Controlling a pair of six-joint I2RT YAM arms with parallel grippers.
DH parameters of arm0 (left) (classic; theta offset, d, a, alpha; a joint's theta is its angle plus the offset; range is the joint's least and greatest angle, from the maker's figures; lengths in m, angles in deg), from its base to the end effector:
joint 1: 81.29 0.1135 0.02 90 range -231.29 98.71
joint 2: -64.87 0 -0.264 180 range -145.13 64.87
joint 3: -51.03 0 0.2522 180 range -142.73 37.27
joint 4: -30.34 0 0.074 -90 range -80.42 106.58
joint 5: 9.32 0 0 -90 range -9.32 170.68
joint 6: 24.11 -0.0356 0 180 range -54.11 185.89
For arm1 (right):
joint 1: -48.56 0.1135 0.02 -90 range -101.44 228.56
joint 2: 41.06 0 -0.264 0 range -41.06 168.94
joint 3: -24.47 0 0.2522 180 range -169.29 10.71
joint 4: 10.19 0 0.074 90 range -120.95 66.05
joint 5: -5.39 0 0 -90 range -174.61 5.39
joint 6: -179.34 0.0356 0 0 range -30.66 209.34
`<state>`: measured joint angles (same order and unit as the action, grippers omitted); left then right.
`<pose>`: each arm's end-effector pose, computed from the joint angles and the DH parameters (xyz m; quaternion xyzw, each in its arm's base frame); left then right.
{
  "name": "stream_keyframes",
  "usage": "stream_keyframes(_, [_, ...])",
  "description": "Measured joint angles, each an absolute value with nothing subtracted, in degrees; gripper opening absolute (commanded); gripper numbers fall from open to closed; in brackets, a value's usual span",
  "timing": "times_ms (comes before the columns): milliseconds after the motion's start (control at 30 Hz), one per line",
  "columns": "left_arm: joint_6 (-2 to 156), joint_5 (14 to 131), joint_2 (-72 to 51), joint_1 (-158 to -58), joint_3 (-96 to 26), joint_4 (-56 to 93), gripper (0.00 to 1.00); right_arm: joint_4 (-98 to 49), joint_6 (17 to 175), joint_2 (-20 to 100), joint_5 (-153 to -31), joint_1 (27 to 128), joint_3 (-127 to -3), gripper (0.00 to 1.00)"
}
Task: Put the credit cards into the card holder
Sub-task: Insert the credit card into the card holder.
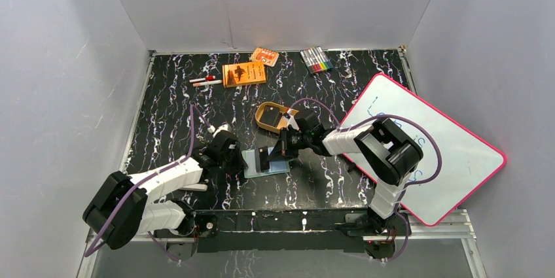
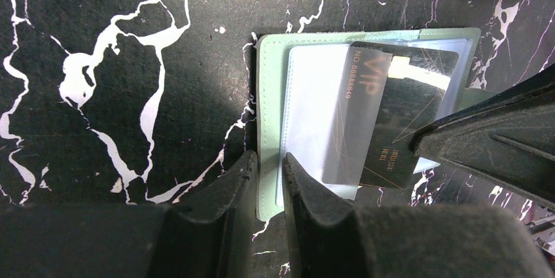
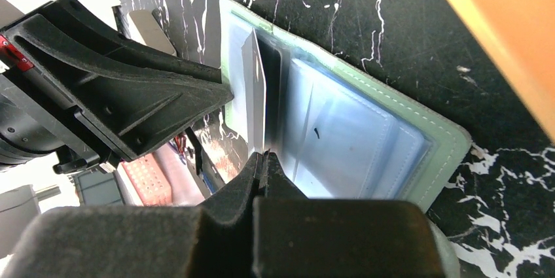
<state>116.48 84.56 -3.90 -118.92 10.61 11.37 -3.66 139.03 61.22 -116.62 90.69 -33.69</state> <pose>0.1762 -0.1328 0.1593 -0.1173 0.9236 -0.2305 0.2831 0.2393 0.2419 0.1323 -0.0646 0.8686 0.4770 0.1177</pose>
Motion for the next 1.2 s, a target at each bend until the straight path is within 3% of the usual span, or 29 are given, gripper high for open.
stream_keyframes(1200, [116.54,85.89,-1.33,-118.92,11.57,9.07,0.18,-7.99,137.17,63.84,-116.11,92.59,-37.69,0.0])
